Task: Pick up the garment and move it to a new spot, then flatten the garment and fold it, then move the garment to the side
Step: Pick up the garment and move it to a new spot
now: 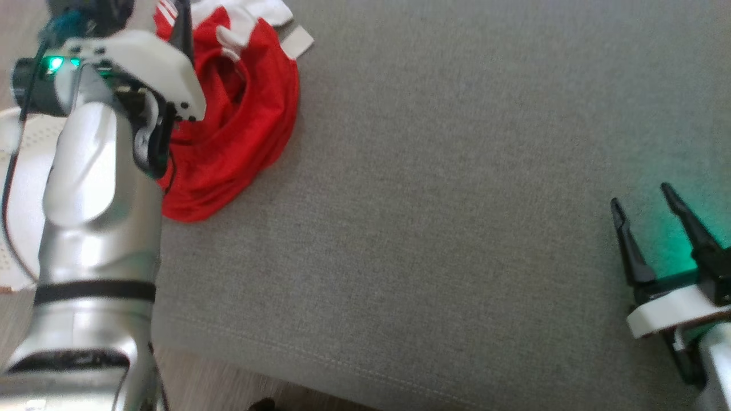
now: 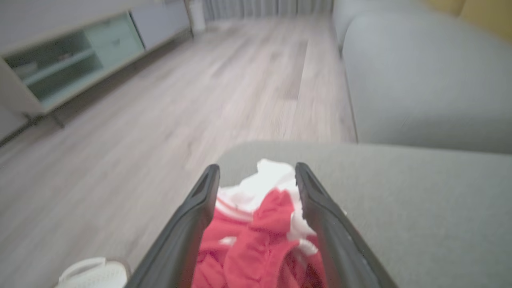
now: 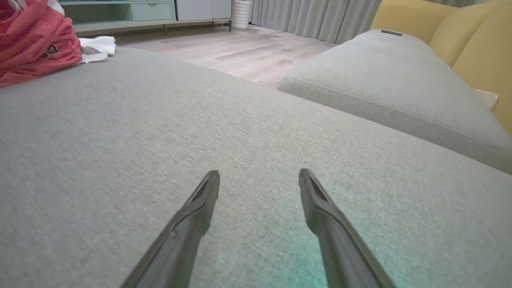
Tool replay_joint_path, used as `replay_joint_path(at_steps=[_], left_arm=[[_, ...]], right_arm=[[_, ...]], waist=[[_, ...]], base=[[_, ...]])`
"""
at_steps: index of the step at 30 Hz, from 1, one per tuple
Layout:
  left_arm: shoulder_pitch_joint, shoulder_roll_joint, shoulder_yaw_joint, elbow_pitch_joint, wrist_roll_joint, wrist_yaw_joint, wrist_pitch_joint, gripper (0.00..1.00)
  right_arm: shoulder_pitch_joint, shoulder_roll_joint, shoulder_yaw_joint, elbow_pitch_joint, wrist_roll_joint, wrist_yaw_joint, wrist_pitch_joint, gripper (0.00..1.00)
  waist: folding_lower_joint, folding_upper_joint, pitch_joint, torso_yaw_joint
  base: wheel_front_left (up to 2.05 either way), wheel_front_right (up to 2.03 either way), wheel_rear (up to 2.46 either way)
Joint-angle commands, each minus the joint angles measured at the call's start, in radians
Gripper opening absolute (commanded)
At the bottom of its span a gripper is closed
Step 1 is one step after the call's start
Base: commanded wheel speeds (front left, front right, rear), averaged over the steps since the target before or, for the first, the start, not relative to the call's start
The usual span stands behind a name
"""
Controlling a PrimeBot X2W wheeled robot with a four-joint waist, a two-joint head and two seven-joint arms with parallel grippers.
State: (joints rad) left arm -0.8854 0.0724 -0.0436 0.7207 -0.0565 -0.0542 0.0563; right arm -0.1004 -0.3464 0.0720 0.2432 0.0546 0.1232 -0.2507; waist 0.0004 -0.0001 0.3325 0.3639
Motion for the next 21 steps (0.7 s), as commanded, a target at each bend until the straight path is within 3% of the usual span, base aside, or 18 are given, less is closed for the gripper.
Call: replay_joint_path(at_steps=[1, 6, 13, 15, 21], left_arm=[[-0.044, 0.037, 0.021, 0.030, 0.003, 0.016, 0.040, 1.00], [-0.131, 0.026, 0.012, 0.236, 0.000, 0.043, 0.156, 1.00], [-0.169, 0.042, -0.019, 0.372, 0.032, 0.086, 0.150, 1.00], [-0.180, 0.042, -0.022, 0.387, 0.030, 0.088, 0.105, 0.00], [-0.213, 0.059, -0.039, 0.391, 0.039, 0.099, -0.080, 0.00]], right_arm=[[-0.023, -0.043, 0.024, -0.037, 0.009, 0.008, -0.011, 1.00], [-0.020, -0.126, 0.036, -0.054, 0.025, 0.008, -0.011, 1.00], [-0.009, -0.172, 0.028, -0.076, 0.043, 0.008, -0.011, 1.00], [-0.005, -0.177, 0.023, -0.077, 0.047, 0.008, -0.011, 1.00], [0.005, -0.140, 0.022, -0.057, 0.045, 0.008, -0.011, 1.00]], waist=[[-0.0004, 0.0001, 0.058, -0.006], [-0.0004, 0.0001, 0.112, -0.015], [-0.0004, 0.0001, 0.147, -0.018], [-0.0004, 0.0001, 0.150, -0.016], [-0.0004, 0.0001, 0.100, -0.015]], base=[[0.00, 0.00, 0.00], [0.00, 0.00, 0.00], [0.00, 0.00, 0.00], [0.00, 0.00, 0.00], [0.00, 0.00, 0.00]])
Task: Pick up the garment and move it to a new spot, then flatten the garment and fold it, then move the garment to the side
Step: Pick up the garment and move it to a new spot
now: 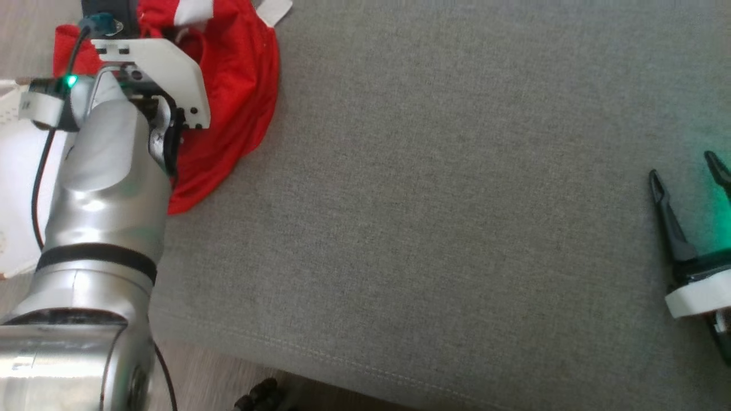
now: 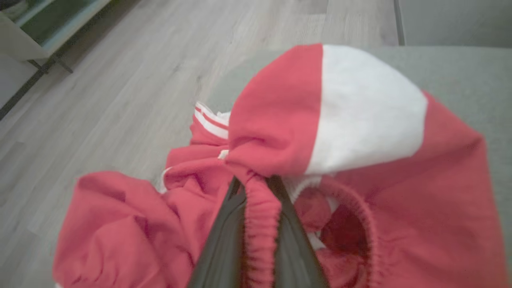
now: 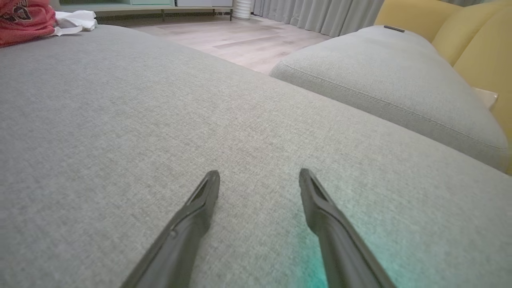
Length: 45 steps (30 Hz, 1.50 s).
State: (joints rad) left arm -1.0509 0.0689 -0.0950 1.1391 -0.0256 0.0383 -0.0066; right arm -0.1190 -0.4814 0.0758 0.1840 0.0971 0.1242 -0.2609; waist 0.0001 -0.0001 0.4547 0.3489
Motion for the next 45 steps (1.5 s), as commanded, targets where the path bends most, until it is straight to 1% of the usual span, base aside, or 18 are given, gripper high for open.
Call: replay_joint_path(at_steps=[1, 8, 13, 17, 19, 22, 26, 29, 32, 35, 36, 39, 43, 45], left_arm=[[-0.055, 0.064, 0.011, -0.027, 0.006, 0.005, -0.039, 0.00], [-0.101, 0.077, -0.024, -0.053, 0.019, -0.027, -0.137, 0.00], [-0.123, 0.080, -0.067, -0.102, 0.035, -0.081, -0.156, 0.00], [-0.123, 0.075, -0.101, -0.164, 0.035, -0.125, -0.151, 0.00], [-0.120, 0.073, -0.131, -0.203, 0.044, -0.141, -0.133, 0.00], [-0.096, 0.053, -0.174, -0.268, 0.030, -0.159, -0.094, 0.00], [-0.042, 0.027, -0.240, -0.360, -0.020, -0.168, -0.045, 0.00], [0.006, 0.020, -0.310, -0.411, -0.076, -0.168, -0.015, 0.00], [0.053, 0.020, -0.378, -0.442, -0.140, -0.169, 0.009, 0.00], [0.091, 0.018, -0.446, -0.450, -0.200, -0.169, 0.021, 0.00], [0.091, 0.018, -0.446, -0.450, -0.200, -0.169, 0.021, 0.00], [0.123, 0.013, -0.519, -0.434, -0.249, -0.169, 0.019, 0.00], [0.166, 0.008, -0.594, -0.366, -0.289, -0.169, -0.001, 0.00], [0.179, 0.006, -0.623, -0.318, -0.284, -0.169, -0.027, 0.00]], right_arm=[[0.027, 0.006, 0.018, 0.007, 0.001, 0.007, -0.001, 1.00], [0.052, 0.087, 0.026, 0.048, -0.009, 0.007, -0.001, 1.00], [0.061, 0.163, 0.042, 0.065, -0.022, 0.007, -0.001, 1.00], [0.061, 0.224, 0.060, 0.069, -0.032, 0.007, -0.001, 1.00], [0.056, 0.243, 0.075, 0.060, -0.039, 0.007, -0.001, 1.00], [0.045, 0.269, 0.090, 0.035, -0.041, 0.007, -0.001, 1.00], [0.033, 0.295, 0.119, 0.002, -0.042, 0.007, -0.001, 1.00], [0.013, 0.314, 0.151, -0.011, -0.039, 0.007, -0.001, 1.00], [-0.014, 0.329, 0.195, -0.014, -0.036, 0.007, -0.001, 1.00], [-0.041, 0.338, 0.246, -0.015, -0.035, 0.007, -0.001, 1.00], [-0.041, 0.338, 0.246, -0.015, -0.035, 0.007, -0.001, 1.00], [-0.064, 0.349, 0.268, -0.014, -0.028, 0.007, -0.001, 1.00], [-0.084, 0.366, 0.277, -0.017, -0.019, 0.007, -0.001, 1.00], [-0.088, 0.371, 0.286, -0.016, -0.014, 0.007, -0.001, 1.00]], waist=[[-0.0001, 0.0001, -0.036, 0.001], [-0.0001, 0.0001, -0.180, -0.014], [-0.0001, 0.0001, -0.294, -0.058], [-0.0001, 0.0001, -0.371, -0.129], [-0.0001, 0.0001, -0.392, -0.174], [-0.0001, 0.0001, -0.411, -0.252], [-0.0001, 0.0001, -0.412, -0.364], [-0.0001, 0.0001, -0.398, -0.451], [-0.0001, 0.0001, -0.378, -0.531], [-0.0001, 0.0001, -0.349, -0.595], [-0.0001, 0.0001, -0.349, -0.595], [-0.0001, 0.0001, -0.315, -0.639], [-0.0001, 0.0001, -0.274, -0.670], [-0.0001, 0.0001, -0.256, -0.679]], base=[[0.00, 0.00, 0.00], [0.00, 0.00, 0.00], [0.00, 0.00, 0.00], [0.00, 0.00, 0.00], [0.00, 0.00, 0.00], [0.00, 0.00, 0.00], [0.00, 0.00, 0.00], [0.00, 0.00, 0.00], [0.00, 0.00, 0.00], [0.00, 0.00, 0.00], [0.00, 0.00, 0.00], [0.00, 0.00, 0.00], [0.00, 0.00, 0.00], [0.00, 0.00, 0.00]])
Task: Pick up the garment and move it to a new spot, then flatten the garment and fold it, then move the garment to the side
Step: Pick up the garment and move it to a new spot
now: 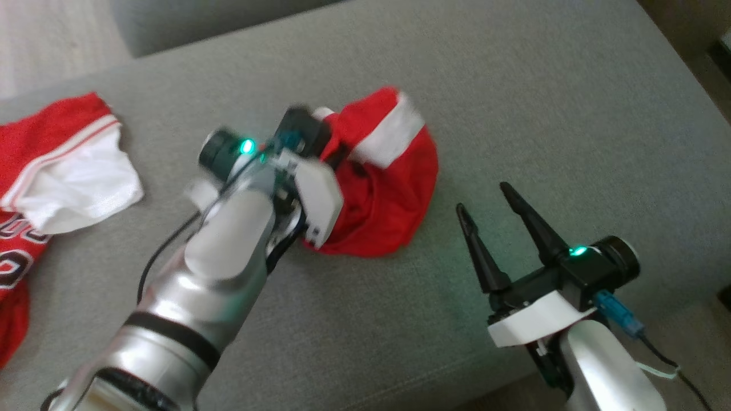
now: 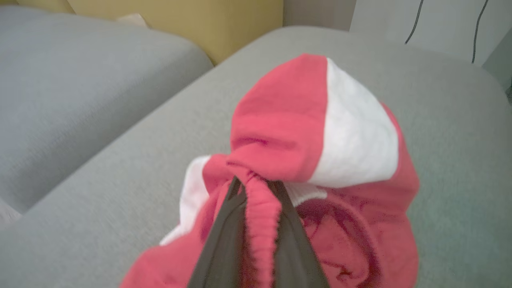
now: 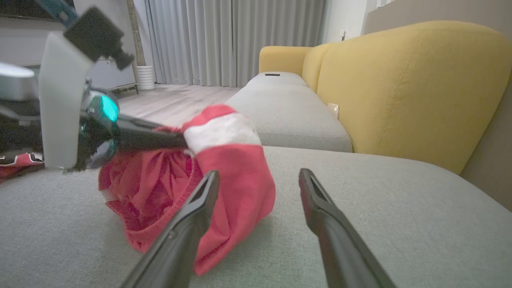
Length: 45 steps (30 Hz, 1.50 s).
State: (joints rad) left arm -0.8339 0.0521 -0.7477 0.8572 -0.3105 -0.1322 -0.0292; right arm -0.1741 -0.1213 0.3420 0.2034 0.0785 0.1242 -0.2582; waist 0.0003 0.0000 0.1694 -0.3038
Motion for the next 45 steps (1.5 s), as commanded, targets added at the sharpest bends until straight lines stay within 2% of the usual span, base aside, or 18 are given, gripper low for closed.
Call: replay_joint_path(at_steps=[1, 4, 5, 6, 7, 10, 13, 18, 24, 27, 30, 34, 41, 45], left_arm=[[-0.031, 0.020, 0.022, -0.011, -0.001, 0.002, -0.018, 0.00], [-0.014, 0.012, 0.001, 0.054, -0.017, 0.002, -0.052, 0.00], [-0.012, 0.009, -0.002, 0.073, -0.023, 0.002, -0.062, 0.22], [-0.009, 0.007, -0.005, 0.091, -0.034, 0.002, -0.069, 0.68], [-0.009, 0.004, -0.007, 0.103, -0.038, 0.003, -0.084, 1.00], [-0.008, 0.001, -0.003, 0.116, -0.055, 0.025, -0.149, 1.00], [0.002, -0.001, 0.013, 0.106, -0.075, 0.066, -0.201, 1.00], [0.073, 0.000, 0.068, 0.030, -0.113, 0.127, -0.231, 1.00], [0.282, 0.060, 0.189, -0.212, -0.109, 0.208, -0.232, 1.00], [0.449, 0.088, 0.287, -0.374, -0.106, 0.255, -0.232, 1.00], [0.568, 0.094, 0.367, -0.515, -0.080, 0.287, -0.232, 1.00], [0.718, 0.088, 0.456, -0.681, -0.030, 0.283, -0.232, 1.00], [0.906, 0.059, 0.542, -0.840, 0.071, 0.254, -0.232, 1.00], [1.001, 0.029, 0.579, -0.873, 0.109, 0.252, -0.232, 1.00]], right_arm=[[-0.034, 0.013, 0.023, -0.035, 0.006, 0.007, -0.004, 1.00], [-0.033, 0.018, 0.023, -0.032, 0.010, 0.007, -0.004, 1.00], [-0.032, 0.019, 0.021, -0.031, 0.011, 0.007, -0.004, 1.00], [-0.030, 0.019, 0.020, -0.030, 0.011, 0.007, -0.004, 1.00], [-0.027, 0.019, 0.018, -0.029, 0.011, 0.007, -0.004, 1.00], [-0.015, 0.021, 0.006, -0.025, 0.010, 0.007, -0.004, 1.00], [-0.001, 0.023, 0.002, -0.020, 0.007, 0.007, -0.004, 1.00], [0.028, 0.024, -0.017, -0.009, 0.003, 0.007, -0.004, 1.00], [0.072, 0.027, -0.073, 0.006, 0.000, 0.007, -0.004, 1.00], [0.099, 0.030, -0.108, 0.004, -0.007, 0.007, -0.004, 1.00], [0.118, 0.033, -0.126, 0.002, -0.010, 0.007, -0.004, 1.00], [0.148, 0.035, -0.146, -0.007, -0.013, 0.007, -0.004, 1.00], [0.198, 0.041, -0.178, -0.029, -0.015, 0.007, -0.004, 1.00], [0.224, 0.049, -0.180, -0.037, -0.020, 0.007, -0.004, 1.00]], waist=[[-0.0003, 0.0000, 0.037, -0.029], [-0.0003, 0.0000, 0.050, -0.026], [-0.0003, 0.0000, 0.052, -0.022], [-0.0003, 0.0000, 0.052, -0.017], [-0.0003, 0.0000, 0.049, -0.010], [-0.0003, 0.0000, 0.032, 0.015], [-0.0003, 0.0000, 0.001, 0.049], [-0.0003, 0.0000, -0.068, 0.117], [-0.0003, 0.0000, -0.153, 0.197], [-0.0003, 0.0000, -0.185, 0.239], [-0.0003, 0.0000, -0.207, 0.260], [-0.0003, 0.0000, -0.236, 0.281], [-0.0003, 0.0000, -0.276, 0.301], [-0.0003, 0.0000, -0.290, 0.305]], base=[[0.00, 0.00, 0.00], [0.00, 0.00, 0.00], [0.00, 0.00, 0.00], [0.00, 0.00, 0.00], [0.00, 0.00, 0.00], [0.00, 0.00, 0.00], [0.00, 0.00, 0.00], [0.00, 0.00, 0.00], [0.00, 0.00, 0.00], [0.00, 0.00, 0.00], [0.00, 0.00, 0.00], [0.00, 0.00, 0.00], [0.00, 0.00, 0.00], [0.00, 0.00, 0.00]])
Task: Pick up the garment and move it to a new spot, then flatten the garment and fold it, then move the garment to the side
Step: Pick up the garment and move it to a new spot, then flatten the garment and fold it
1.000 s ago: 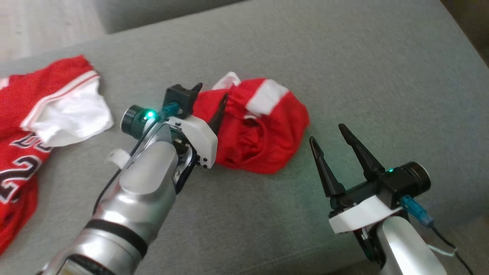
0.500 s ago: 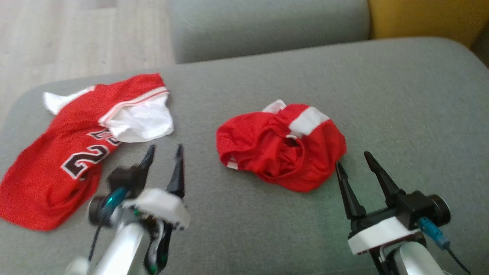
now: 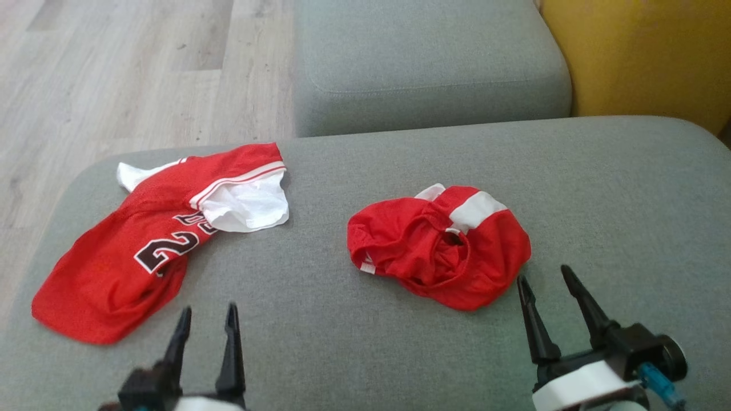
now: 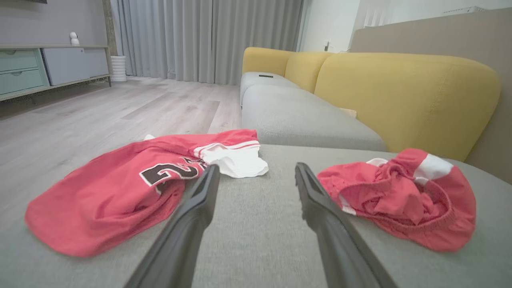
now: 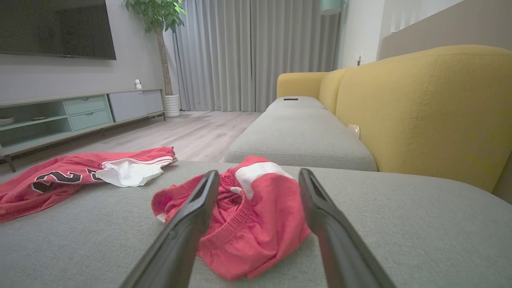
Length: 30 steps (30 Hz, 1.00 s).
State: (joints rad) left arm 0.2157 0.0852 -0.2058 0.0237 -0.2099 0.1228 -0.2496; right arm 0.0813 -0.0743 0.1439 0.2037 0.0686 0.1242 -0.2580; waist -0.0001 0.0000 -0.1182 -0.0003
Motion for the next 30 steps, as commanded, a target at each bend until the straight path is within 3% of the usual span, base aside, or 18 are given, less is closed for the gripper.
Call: replay_joint_path(at_steps=[1, 13, 30], left_arm=[[-0.033, -0.009, 0.042, -0.043, 0.019, -0.003, -0.012, 1.00], [0.029, -0.033, 0.048, -0.057, 0.084, -0.019, -0.012, 1.00], [0.035, -0.035, 0.044, -0.051, 0.096, -0.020, -0.012, 1.00]], right_arm=[[-0.026, 0.004, 0.019, -0.039, -0.010, 0.007, -0.004, 1.00], [0.007, 0.016, 0.014, -0.041, -0.011, 0.007, -0.004, 1.00], [0.021, 0.018, -0.001, -0.037, -0.020, 0.007, -0.004, 1.00]], waist=[[0.0001, 0.0000, -0.005, 0.004], [0.0001, 0.0000, -0.019, 0.016], [0.0001, 0.0000, -0.026, 0.018]], base=[[0.00, 0.00, 0.00], [0.00, 0.00, 0.00], [0.00, 0.00, 0.00]])
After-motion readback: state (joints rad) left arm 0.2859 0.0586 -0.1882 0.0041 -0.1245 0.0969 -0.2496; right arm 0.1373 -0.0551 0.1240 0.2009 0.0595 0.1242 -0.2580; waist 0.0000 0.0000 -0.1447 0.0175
